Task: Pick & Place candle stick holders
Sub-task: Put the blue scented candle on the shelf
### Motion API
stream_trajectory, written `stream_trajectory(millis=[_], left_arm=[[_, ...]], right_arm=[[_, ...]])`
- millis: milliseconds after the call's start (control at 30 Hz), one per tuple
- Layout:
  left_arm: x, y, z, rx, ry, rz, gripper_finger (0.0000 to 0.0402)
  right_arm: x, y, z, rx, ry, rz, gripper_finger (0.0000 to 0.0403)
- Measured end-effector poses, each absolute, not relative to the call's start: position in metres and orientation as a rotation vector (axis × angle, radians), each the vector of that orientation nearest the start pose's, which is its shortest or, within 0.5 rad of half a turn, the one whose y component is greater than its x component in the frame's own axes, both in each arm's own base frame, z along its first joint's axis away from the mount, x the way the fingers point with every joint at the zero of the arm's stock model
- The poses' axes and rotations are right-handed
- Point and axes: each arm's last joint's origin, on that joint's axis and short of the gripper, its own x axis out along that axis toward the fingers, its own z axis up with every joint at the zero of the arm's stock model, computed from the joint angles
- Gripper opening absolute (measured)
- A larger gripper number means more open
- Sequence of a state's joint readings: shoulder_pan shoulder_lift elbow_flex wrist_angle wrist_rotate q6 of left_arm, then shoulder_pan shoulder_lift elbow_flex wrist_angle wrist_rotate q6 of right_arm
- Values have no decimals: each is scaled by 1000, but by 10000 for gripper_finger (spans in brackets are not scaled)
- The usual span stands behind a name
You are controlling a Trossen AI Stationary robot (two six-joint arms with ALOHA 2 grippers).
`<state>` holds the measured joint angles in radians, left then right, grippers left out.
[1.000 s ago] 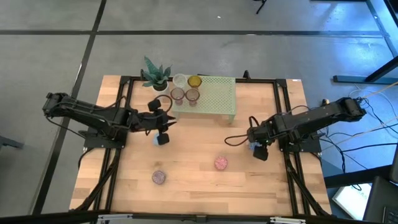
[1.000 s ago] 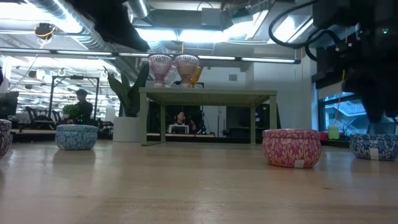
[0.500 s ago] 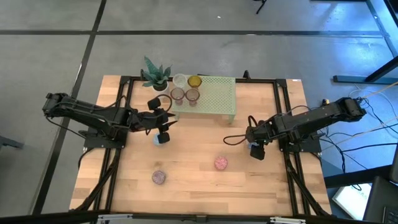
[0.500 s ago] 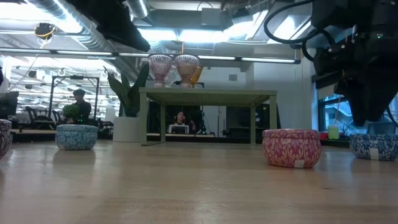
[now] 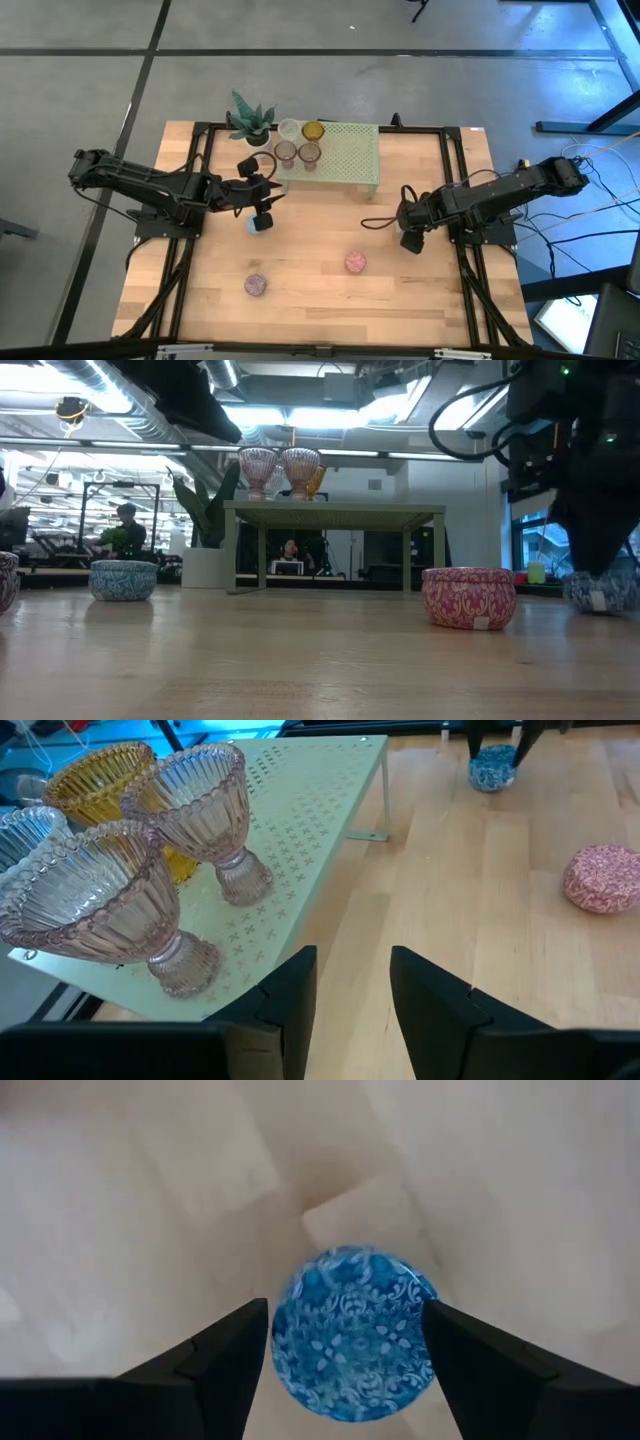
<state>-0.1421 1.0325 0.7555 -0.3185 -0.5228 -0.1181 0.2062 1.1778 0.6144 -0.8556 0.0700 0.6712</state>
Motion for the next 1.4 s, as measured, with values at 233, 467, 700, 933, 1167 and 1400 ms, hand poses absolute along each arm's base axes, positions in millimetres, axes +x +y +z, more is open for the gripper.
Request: stream_trajectory(millis=[233,467,700,933,1167,1400], left_arm=[[214,-17,269,76,546,381,125],[214,-17,269,51,541,388,125],[214,-16,269,48,539,389,125],[214,-17,268,22,541,366,125],[214,-17,268,15,540,362,125],[214,-17,268,14,541,360,125]], right_arm=[[171,34,172,422,1358,-375,269],[170,34,173,350,1388,-311,269],[175,35,193,333,1392,-309,269],[167,33,187,398,1436,-421,269],[165,33,182,436,1436,-455,269],[165,33,182,438,1435,-456,269]])
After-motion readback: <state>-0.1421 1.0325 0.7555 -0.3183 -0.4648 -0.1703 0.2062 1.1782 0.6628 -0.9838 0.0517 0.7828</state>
